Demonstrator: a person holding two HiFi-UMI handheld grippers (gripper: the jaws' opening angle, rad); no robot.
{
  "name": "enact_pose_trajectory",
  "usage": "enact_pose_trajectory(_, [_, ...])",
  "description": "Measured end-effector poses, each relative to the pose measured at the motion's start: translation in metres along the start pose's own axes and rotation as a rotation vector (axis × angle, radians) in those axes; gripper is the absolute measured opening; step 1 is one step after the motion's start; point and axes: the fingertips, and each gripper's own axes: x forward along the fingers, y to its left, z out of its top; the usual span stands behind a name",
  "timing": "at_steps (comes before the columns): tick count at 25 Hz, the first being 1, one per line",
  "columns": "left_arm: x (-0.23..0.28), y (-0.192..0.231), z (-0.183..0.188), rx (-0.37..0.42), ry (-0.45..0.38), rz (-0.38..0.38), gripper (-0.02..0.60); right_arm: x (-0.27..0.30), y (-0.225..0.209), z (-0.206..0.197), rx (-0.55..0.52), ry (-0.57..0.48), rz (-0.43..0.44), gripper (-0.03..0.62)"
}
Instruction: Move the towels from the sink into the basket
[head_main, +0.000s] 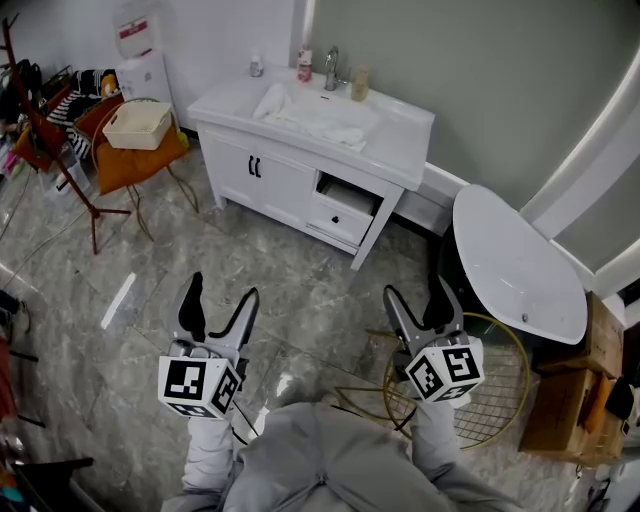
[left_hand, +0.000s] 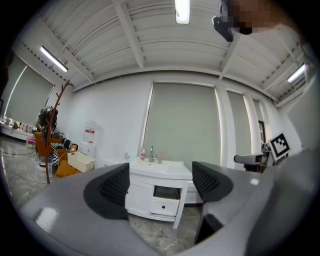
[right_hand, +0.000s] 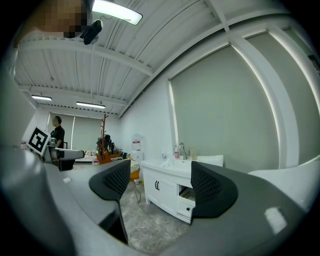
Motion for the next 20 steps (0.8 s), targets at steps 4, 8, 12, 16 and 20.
enact_pose_trajectory(4, [0.007, 0.010, -0.008, -0.009, 0.021, -0.001, 0.422, 0.007, 0.001, -0.006, 0.012, 0.002, -0.004, 0.373])
enact_pose_trajectory(8, [0.024, 0.018, -0.009, 0.003, 0.024, -0.006, 0.422, 0.025, -0.004, -0.010, 0.024, -0.002, 0.001, 0.373])
enact_pose_trajectory(12, [0.056, 0.024, -0.011, 0.012, 0.023, 0.000, 0.422, 0.055, -0.019, -0.011, 0.029, -0.016, 0.006, 0.373])
enact_pose_trajectory(16, [0.102, 0.031, -0.012, 0.017, 0.026, 0.015, 0.422, 0.099, -0.043, -0.014, 0.041, -0.013, 0.025, 0.373])
enact_pose_trajectory(20, [0.160, 0.034, -0.007, 0.044, 0.040, 0.031, 0.422, 0.152, -0.073, -0.012, 0.049, -0.007, 0.045, 0.373])
